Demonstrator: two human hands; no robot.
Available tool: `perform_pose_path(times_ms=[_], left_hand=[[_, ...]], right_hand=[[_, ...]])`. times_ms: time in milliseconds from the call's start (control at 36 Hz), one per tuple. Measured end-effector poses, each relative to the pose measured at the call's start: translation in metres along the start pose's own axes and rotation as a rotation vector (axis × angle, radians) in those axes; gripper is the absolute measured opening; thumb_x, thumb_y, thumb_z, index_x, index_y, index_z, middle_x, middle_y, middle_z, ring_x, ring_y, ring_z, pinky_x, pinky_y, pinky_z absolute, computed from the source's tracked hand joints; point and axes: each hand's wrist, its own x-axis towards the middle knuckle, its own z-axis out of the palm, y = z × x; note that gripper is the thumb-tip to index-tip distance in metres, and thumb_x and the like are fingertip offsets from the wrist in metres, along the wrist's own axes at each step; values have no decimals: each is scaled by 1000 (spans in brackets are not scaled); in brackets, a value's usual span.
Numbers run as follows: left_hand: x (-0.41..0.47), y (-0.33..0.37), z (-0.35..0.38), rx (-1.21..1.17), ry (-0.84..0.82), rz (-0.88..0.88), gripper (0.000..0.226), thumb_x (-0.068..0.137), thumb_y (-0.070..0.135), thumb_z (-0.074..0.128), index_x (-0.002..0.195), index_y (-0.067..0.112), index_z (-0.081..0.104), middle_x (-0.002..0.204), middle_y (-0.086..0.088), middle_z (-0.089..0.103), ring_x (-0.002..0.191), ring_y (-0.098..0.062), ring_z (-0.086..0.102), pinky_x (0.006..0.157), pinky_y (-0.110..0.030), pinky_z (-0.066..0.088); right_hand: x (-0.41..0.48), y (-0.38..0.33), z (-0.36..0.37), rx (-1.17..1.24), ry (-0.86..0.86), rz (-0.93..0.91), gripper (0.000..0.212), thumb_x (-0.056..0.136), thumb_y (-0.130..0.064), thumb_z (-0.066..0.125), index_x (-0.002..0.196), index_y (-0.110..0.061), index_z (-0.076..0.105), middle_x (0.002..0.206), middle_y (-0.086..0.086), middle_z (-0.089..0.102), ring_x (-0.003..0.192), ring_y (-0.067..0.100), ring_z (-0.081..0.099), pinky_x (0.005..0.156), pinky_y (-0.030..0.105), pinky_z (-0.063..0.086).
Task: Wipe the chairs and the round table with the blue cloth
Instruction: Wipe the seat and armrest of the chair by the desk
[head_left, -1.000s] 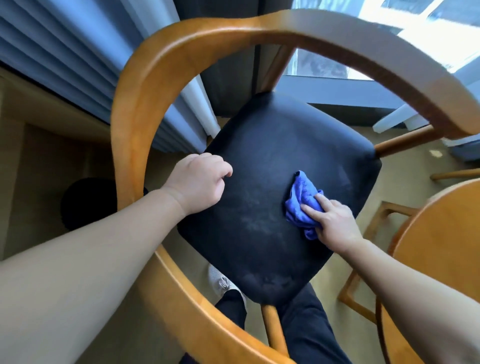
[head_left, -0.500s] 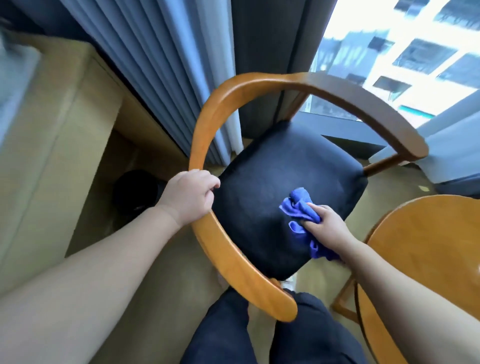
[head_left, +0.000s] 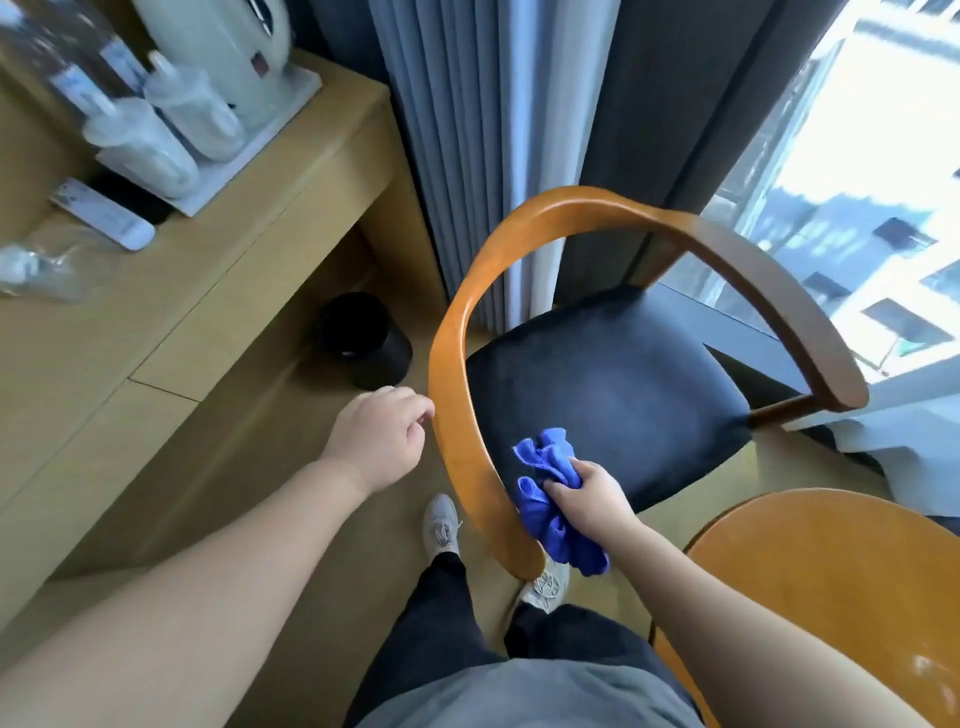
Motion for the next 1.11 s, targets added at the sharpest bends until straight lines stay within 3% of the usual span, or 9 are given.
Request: perform_pose_path(times_ms=[333,389,500,583,722,833,917,1056,1111], left_hand=[[-40,1,6,-24,34,-39,24,83,6,50,97,11,69,90,-1,67,86,-20,61,72,-25,41],[-43,-5,11,-37,13,-32,27,79,10,46,92,11,70,85,-1,67,81,-21,61,69,-24,39],[-50,-16,19,-51,-31,-17,31,75,11,43,90,11,70,84,0,67,79,-21,61,69,-25,40],[-54,-26,24,-69,-38,-5,30,74,10,43,89,11,69,83,0,67,79,-22,61,68,-25,40],[-59,-41,29,-91,-55,11,30,72,9,43,87,11,69,80,0,66,78,-23,61,66,-24,38],[-60,-52,29,-109,-67,14,31,73,11,42,87,12,69,81,1,66,79,-23,60,66,-24,36],[-60,-58,30,-114,-80,26,30,72,11,42,86,13,69,80,2,65,78,-23,60,65,-24,35],[-59,-65,36,-127,-98,41,29,72,11,43,85,13,69,79,2,65,77,-23,60,65,-23,36],[-58,-67,39,-130,-103,48,28,71,10,44,84,13,69,78,3,65,77,-23,60,66,-23,36]], right_hand=[[-9,-1,34,-130,-38,40,17,86,-37,56,88,-21,60,109,4,56,88,21,59,81,32,46],[-9,-2,47,-199,-131,102,43,86,-50,56,113,-17,55,123,6,48,99,23,56,86,32,44],[-11,-6,52,-293,-358,181,116,68,-62,72,151,-17,5,149,7,12,126,27,43,94,33,39],[-9,-4,33,-438,-493,114,133,57,-61,80,153,-20,-3,150,1,14,128,23,41,104,36,40],[-5,-2,20,-491,-631,113,142,59,-52,85,151,-19,-18,159,-1,-16,143,23,21,112,33,28],[-5,2,31,-566,-454,26,121,57,-55,83,149,-15,15,147,-2,17,121,22,47,98,33,44],[-13,7,47,-502,-268,-27,98,49,-61,83,126,-18,39,130,-7,37,110,19,46,86,31,45],[-15,12,68,-664,-106,-137,118,50,-73,73,140,-10,31,158,9,8,146,26,2,117,47,17],[-14,10,73,-598,-113,-140,128,47,-74,74,145,-7,26,158,13,8,148,25,4,118,43,18]])
